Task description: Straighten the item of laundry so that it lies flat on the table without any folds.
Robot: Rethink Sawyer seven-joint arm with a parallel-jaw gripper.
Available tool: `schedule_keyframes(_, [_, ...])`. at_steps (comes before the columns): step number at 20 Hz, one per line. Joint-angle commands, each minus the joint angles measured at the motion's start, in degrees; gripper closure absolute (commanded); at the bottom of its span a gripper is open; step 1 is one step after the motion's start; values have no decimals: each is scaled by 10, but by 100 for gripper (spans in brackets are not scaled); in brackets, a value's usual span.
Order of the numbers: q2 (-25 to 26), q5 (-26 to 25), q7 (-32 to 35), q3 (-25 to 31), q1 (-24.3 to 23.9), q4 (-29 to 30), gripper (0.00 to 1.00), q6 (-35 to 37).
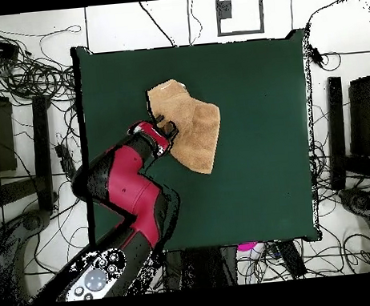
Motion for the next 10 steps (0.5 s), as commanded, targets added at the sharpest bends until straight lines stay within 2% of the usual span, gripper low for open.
schedule_keyframes(1, [52,54,228,2,45,-39,0,132])
schedule_keyframes(3, [46,46,234,-1,44,-42,0,152])
schedule_keyframes(10, [-5,-59,185,-76,24,-76,0,321])
